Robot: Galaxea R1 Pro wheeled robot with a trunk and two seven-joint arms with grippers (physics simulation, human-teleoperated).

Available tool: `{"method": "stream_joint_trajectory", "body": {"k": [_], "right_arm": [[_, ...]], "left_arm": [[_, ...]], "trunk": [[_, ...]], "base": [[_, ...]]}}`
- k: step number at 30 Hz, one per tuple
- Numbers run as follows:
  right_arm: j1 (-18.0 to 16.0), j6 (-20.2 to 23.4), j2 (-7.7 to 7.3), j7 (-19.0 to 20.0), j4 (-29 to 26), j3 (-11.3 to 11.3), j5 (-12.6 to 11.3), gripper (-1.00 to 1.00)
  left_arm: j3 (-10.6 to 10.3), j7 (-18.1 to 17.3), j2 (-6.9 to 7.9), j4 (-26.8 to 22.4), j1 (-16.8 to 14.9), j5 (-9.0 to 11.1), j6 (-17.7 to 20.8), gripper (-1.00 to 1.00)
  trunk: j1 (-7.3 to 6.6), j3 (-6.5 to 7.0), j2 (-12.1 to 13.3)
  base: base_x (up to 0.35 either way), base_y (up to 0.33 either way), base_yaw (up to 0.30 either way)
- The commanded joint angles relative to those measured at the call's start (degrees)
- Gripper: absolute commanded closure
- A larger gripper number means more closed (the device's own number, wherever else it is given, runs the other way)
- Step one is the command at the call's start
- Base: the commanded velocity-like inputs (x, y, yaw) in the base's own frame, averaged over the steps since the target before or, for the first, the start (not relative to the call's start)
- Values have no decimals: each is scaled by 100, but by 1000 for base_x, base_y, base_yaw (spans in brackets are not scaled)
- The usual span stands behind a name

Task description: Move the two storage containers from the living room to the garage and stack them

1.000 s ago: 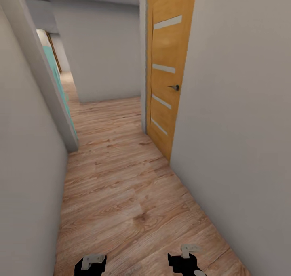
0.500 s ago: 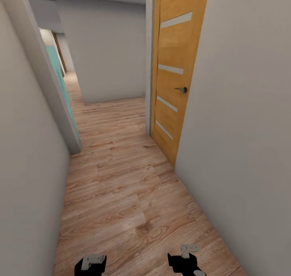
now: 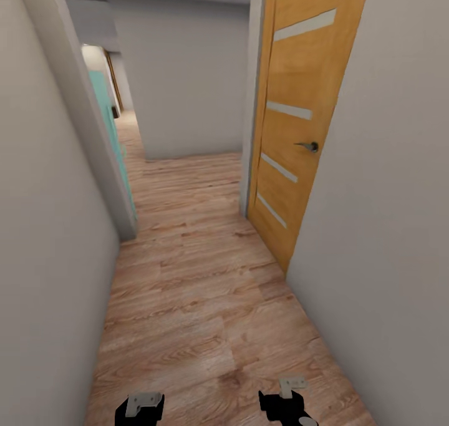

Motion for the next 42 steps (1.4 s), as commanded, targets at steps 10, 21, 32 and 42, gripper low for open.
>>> {"method": "stream_joint_trajectory", "body": {"k": [10, 21, 32, 42], "right_arm": [[1, -18, 0, -10, 5, 9, 4, -100], [2, -18, 0, -10, 2, 9, 4, -100], [1, -18, 0, -10, 2, 9, 4, -100], [1, -25, 0, -10, 2, 9, 4, -100]], "left_arm": [[16, -11, -2, 5, -4, 3, -18, -100], [16, -11, -2, 5, -4, 3, -18, -100], [16, -11, -2, 5, -4, 3, -18, -100], [16, -11, -2, 5, -4, 3, -18, -100]], "trunk": [[4, -5, -3], [4, -5, -3], [4, -5, -3], [4, -16, -3]], "base": [[313, 0, 27], [297, 0, 165], [300, 0, 90], [302, 0, 149]]}}
